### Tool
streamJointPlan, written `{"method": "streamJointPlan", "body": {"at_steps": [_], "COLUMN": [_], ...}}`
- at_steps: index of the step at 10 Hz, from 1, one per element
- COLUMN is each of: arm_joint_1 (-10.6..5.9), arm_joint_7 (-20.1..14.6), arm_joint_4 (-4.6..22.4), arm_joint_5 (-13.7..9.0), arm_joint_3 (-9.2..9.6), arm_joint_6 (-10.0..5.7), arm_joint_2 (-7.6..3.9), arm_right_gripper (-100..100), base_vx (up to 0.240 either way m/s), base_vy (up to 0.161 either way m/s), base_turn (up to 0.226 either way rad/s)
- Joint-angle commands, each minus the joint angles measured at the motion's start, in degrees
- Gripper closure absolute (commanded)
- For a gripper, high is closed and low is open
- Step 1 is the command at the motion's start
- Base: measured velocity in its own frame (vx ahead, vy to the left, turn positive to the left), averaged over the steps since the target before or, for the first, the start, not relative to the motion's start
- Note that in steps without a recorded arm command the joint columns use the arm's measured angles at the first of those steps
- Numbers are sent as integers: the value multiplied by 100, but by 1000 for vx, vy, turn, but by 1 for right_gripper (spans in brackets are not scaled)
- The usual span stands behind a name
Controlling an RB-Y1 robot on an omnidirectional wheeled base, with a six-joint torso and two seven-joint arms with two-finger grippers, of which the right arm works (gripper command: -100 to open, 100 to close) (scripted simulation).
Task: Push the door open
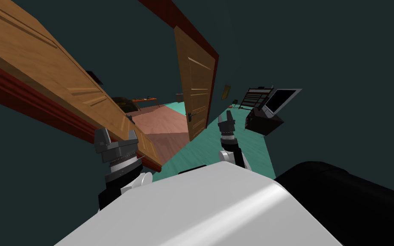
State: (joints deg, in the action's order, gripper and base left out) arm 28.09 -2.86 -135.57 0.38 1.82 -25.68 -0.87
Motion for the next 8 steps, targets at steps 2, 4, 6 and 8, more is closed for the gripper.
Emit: {"method": "streamJointPlan", "body": {"at_steps": [2,4,6,8], "arm_joint_1": [-185,-336,-531,-768], "arm_joint_7": [-17,-31,-49,-70], "arm_joint_4": [323,584,925,1295], "arm_joint_5": [3,6,10,14], "arm_joint_3": [13,23,36,52], "arm_joint_6": [1,2,4,6], "arm_joint_2": [-40,-69,-102,-137], "arm_right_gripper": [-100,-100,-100,-100], "base_vx": [47,63,68,80], "base_vy": [-49,-66,-67,-89], "base_turn": [61,57,64,86]}}
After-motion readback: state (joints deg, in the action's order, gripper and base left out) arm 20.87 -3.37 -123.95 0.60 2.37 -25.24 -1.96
